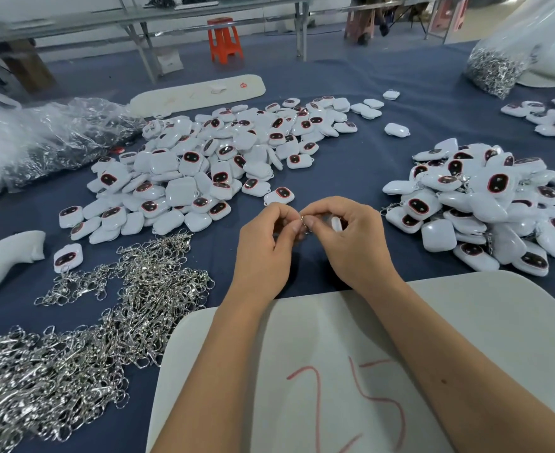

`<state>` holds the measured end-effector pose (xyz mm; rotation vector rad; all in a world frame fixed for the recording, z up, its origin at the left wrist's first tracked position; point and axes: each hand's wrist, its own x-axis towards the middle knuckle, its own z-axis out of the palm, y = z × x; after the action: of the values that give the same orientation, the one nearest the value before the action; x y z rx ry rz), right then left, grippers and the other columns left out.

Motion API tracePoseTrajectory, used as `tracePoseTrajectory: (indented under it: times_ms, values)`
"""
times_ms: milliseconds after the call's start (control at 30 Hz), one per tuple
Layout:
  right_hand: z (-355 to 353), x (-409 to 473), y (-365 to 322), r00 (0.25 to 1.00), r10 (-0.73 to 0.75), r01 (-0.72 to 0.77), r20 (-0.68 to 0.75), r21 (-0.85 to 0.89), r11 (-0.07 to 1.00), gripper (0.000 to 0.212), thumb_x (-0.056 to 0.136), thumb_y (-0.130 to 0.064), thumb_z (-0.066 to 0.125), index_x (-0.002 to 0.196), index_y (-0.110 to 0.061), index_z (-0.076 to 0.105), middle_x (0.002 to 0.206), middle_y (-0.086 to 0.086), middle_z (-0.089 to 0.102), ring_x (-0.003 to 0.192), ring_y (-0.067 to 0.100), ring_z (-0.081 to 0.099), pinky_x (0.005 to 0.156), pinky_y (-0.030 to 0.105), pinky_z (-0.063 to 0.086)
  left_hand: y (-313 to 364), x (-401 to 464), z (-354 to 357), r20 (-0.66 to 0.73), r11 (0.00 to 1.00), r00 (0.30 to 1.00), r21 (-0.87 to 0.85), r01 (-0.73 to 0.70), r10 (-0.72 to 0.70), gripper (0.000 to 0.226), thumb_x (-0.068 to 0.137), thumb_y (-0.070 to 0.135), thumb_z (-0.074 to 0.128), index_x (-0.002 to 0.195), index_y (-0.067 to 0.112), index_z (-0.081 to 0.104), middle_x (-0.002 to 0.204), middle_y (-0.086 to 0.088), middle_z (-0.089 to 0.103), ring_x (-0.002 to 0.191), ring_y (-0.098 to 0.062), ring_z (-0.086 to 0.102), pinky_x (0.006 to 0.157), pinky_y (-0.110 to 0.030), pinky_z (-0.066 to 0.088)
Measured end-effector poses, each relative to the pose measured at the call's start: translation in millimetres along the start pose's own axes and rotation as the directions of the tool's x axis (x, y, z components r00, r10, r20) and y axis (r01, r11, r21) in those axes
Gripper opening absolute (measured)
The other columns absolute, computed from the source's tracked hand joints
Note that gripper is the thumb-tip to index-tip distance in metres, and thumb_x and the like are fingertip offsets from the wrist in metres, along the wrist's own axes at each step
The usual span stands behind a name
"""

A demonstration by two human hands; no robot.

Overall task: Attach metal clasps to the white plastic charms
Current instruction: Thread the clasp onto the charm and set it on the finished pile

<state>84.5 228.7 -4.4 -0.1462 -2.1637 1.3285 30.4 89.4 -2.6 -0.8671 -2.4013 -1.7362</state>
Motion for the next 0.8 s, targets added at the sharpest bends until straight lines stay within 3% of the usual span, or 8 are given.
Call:
tracePoseTrajectory:
  times_ms: [100,267,533,800]
  values:
    - [0.2,-0.1,0.3,1.0,-0.022,0.022,-0.012,-0.002,1.0,0.014,0.091,-0.003,0.073,0.088,-0.016,0.079,0.084,-0.009,0.076,0.088,0.014,0.07,0.084,0.028,0.053,1.4,0.3,-0.8,-0.005,0.999,1.0,-0.036,-0.002,0.002,0.012,0.098,0.001,0.059,0.09,0.007,0.066,0.077,0.002,0.069,0.071,-0.01,0.065,0.073,-0.022,0.052]
    - [-0.9,-0.4,0.3,0.999,-0.043,0.043,-0.018,0.002,0.999,0.015,0.091,-0.002,0.073,0.087,-0.016,0.078,0.082,-0.011,0.075,0.08,0.007,0.066,0.077,0.014,0.044,-1.3,2.0,-3.0,0.011,0.986,0.998,-0.156,0.059,-0.058,0.016,0.099,-0.002,0.058,0.092,0.007,0.07,0.079,0.002,0.072,0.067,-0.012,0.066,0.074,-0.03,0.058]
    - [-0.9,-1.8,-0.4,0.998,-0.061,0.061,-0.008,-0.003,0.998,0.015,0.091,-0.001,0.073,0.088,-0.014,0.078,0.083,-0.011,0.074,0.081,0.009,0.066,0.078,0.016,0.044,-4.7,3.2,-4.0,0.052,0.964,0.993,-0.24,0.116,-0.107,0.019,0.1,0.001,0.058,0.089,0.011,0.071,0.076,0.001,0.071,0.067,-0.014,0.063,0.071,-0.031,0.055]
    - [-0.1,-1.0,0.2,0.995,-0.101,0.101,0.007,-0.039,0.994,0.016,0.09,0.001,0.072,0.087,-0.013,0.078,0.083,-0.009,0.073,0.083,0.014,0.066,0.079,0.02,0.046,-3.1,1.5,-0.7,0.028,0.986,0.996,-0.14,0.087,-0.083,0.018,0.1,0.001,0.055,0.087,0.007,0.066,0.076,0.001,0.069,0.058,-0.011,0.057,0.062,-0.025,0.048]
